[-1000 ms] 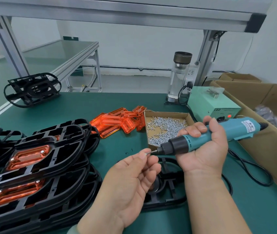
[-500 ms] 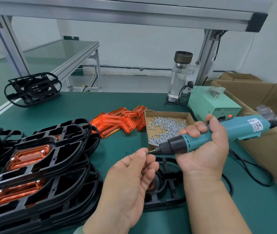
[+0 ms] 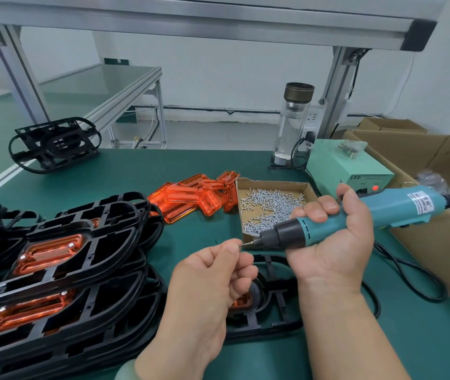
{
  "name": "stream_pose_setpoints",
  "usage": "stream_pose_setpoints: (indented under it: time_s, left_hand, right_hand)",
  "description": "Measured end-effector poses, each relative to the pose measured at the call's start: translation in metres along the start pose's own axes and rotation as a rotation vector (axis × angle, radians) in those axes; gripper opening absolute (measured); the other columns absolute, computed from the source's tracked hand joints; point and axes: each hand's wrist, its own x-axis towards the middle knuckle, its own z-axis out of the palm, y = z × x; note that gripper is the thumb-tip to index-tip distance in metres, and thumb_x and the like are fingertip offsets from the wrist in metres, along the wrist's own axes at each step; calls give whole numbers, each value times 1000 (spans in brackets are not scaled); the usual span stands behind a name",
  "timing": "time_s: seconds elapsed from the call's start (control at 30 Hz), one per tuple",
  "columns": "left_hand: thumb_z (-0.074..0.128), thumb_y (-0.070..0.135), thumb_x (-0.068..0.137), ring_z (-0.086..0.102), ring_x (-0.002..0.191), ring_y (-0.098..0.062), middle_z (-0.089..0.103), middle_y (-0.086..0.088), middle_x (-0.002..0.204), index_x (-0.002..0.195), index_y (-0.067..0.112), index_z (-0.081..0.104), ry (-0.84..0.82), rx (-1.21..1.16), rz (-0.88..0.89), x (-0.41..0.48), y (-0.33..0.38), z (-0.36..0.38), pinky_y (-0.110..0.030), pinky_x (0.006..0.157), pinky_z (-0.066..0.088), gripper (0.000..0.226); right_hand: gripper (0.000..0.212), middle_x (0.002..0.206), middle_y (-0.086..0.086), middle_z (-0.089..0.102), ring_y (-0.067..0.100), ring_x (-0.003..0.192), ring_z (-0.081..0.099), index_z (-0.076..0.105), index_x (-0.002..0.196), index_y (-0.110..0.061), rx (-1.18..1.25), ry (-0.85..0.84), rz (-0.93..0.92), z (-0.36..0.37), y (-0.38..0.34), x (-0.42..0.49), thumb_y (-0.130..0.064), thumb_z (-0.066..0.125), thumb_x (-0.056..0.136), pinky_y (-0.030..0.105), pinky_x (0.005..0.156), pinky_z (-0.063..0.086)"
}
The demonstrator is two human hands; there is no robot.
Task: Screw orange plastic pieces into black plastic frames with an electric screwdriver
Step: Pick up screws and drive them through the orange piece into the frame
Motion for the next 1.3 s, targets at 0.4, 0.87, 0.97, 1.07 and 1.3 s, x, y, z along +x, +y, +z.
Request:
stream_pose_setpoints:
  time_s: [0.4, 0.87, 0.97, 1.07, 1.3]
  left_hand:
    - [61, 17, 89, 63, 55, -11, 69, -8, 64, 75, 5, 68, -12, 126, 85, 4, 0, -5, -17, 46, 48, 19]
    - [62, 11, 86, 61, 55, -8, 69, -6, 66, 76, 5, 68, -44, 54, 46, 5, -2, -9, -15, 46, 47, 13]
    - [61, 8, 87, 63, 56, -9, 70, -6, 67, 82, 4, 68, -31, 58, 68, 5, -2, -9, -15, 48, 49, 9]
    - [61, 5, 87, 64, 57, -10, 71, -6, 67, 82, 6, 69, -24, 75, 103, 4, -2, -10, -15, 49, 50, 9]
    - [64, 2, 84, 67, 60, -12, 73, -8, 71, 73, 13, 72, -15, 90, 166, 2, -4, -10, -15, 52, 51, 18]
  right_hand:
    - [13, 57, -11, 44, 5, 43, 42, 54, 83, -22, 12, 5, 6, 1, 2, -1, -21, 49, 95, 19, 55, 44]
    - [12, 57, -11, 44, 5, 43, 42, 54, 86, -22, 24, 20, 16, 1, -1, 0, -22, 48, 97, 19, 54, 44]
    - [12, 57, -11, 45, 5, 43, 42, 54, 86, -23, 14, 5, 17, 0, 1, -1, -22, 49, 96, 19, 55, 44]
    - [12, 57, -11, 45, 4, 43, 42, 55, 85, -22, 16, 2, 19, 0, 1, -1, -23, 49, 96, 19, 55, 43]
    - [13, 57, -11, 44, 5, 43, 42, 54, 85, -22, 34, 11, 14, 0, -2, -1, -22, 48, 96, 20, 54, 45]
